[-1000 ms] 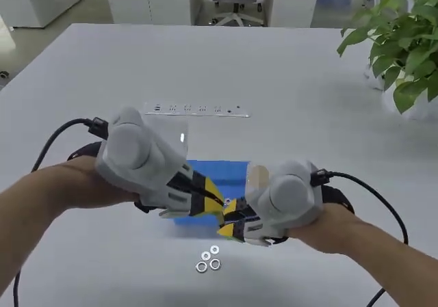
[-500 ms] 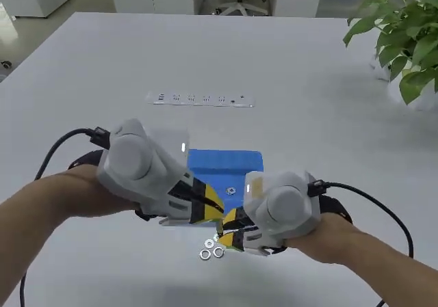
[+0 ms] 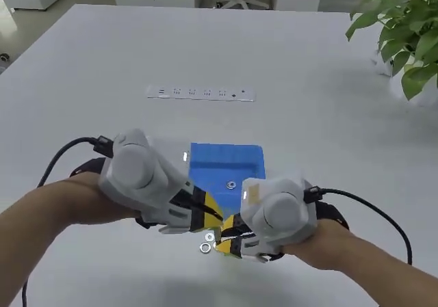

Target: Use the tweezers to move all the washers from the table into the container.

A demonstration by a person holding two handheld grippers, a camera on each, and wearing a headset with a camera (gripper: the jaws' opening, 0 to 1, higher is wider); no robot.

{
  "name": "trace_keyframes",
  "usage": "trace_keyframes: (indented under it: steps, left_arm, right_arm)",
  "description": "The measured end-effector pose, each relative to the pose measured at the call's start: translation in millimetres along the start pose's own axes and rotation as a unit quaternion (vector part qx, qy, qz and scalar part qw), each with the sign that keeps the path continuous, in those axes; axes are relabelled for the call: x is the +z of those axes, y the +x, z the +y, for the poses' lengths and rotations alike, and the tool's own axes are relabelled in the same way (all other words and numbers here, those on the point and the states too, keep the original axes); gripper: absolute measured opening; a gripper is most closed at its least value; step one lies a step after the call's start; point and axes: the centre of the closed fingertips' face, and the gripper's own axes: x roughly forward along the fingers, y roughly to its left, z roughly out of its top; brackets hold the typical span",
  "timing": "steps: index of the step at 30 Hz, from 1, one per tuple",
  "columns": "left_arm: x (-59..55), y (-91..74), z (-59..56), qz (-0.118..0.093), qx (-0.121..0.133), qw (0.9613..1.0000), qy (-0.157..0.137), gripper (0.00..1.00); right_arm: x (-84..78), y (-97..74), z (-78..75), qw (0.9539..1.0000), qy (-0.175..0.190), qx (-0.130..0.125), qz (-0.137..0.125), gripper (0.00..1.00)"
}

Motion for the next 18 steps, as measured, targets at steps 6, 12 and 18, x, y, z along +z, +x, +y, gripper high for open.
trace_keyframes:
  steps: [6, 12, 18]
  left_arm:
    - [-1.2, 1.2, -0.6, -0.006, 0.001, 1.0, 0.0, 0.06]
    - [-1.4, 0.9, 0.9, -0.008, 0.002, 1.0, -0.005, 0.06]
    - [-3.2, 2.1, 2.3, -0.006, 0.0, 1.0, -0.007, 0.06]
  right_arm:
    - [-0.8, 1.3, 0.8, 1.0, 0.002, 0.0, 0.001, 0.13]
    - [-0.7, 2.2, 0.4, 1.0, 0.004, 0.001, 0.0, 0.13]
    - [-0.4, 2.5, -0.2, 0.9999, 0.011, 0.003, -0.001, 0.12]
